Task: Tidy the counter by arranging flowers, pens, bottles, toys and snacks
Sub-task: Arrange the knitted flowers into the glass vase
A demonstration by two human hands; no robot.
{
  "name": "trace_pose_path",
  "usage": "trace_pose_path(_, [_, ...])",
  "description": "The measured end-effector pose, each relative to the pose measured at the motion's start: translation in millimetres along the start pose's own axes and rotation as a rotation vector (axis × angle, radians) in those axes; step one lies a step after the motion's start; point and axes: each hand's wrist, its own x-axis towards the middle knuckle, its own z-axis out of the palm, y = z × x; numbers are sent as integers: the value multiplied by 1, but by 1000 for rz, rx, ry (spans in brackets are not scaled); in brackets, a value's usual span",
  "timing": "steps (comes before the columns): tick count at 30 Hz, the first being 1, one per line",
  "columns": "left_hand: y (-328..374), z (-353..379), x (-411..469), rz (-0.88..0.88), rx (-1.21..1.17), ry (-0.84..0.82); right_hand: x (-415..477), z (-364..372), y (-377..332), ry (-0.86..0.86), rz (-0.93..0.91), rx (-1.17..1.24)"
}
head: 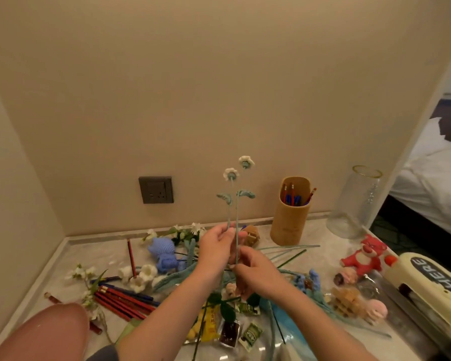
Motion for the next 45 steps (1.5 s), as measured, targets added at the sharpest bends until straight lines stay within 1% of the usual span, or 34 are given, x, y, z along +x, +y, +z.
trace_pose_path(3, [6,9,-1,-107,-155,-24,-7,-5,-2,1,5,-97])
trace_pose_path(4, [7,12,-2,-132,-204,-36,-9,-7,-2,-11,12,-95])
trace_pose_path(7, [9,17,-4,-168,-239,-85,-17,-21,-4,-44,68,-53])
trace_pose_path(9, [11,20,-5,-188,-272,-134,-21,-39,-8,45,99,-33])
trace_pose_path(11, [12,24,-6,-208,-283,-204,-23,-61,-11,224,116,33])
trace_pose_path(13, [15,32,-9,-216,-291,-283,-25,-81,-18,363,97,123])
trace_pose_path(15, [19,45,-13,-216,-303,-366,-26,-98,-24,436,62,209])
trace_pose_path(17, [24,61,-17,-204,-291,-435,-27,-113,-30,467,48,265])
trace_pose_path(20, [32,85,-20,-174,-241,-513,-26,-140,-32,450,48,293])
trace_pose_path(23, [41,111,-16,-119,-153,-570,-24,-168,-28,440,36,453])
trace_pose_path(24, [45,121,-13,-102,-126,-574,-24,-180,-26,443,20,492])
trace_pose_path(26, [52,143,-6,-71,-71,-568,-25,-204,-22,461,-19,495])
trace_pose_path(28, [58,168,4,-13,12,-547,-25,-231,-16,491,-61,437])
trace_pose_path(32, [72,226,26,173,175,-492,-25,-291,-10,554,-147,277])
trace_pose_path(34, [83,256,41,266,220,-457,-22,-323,-9,605,-189,212])
trace_pose_path(37, [105,299,65,394,218,-400,-13,-370,-12,690,-253,152])
trace_pose_path(40, [127,340,88,475,219,-339,-3,-414,-17,756,-308,89])
trace_pose_path(45, [143,390,129,514,201,-282,23,-465,-14,831,-354,-3])
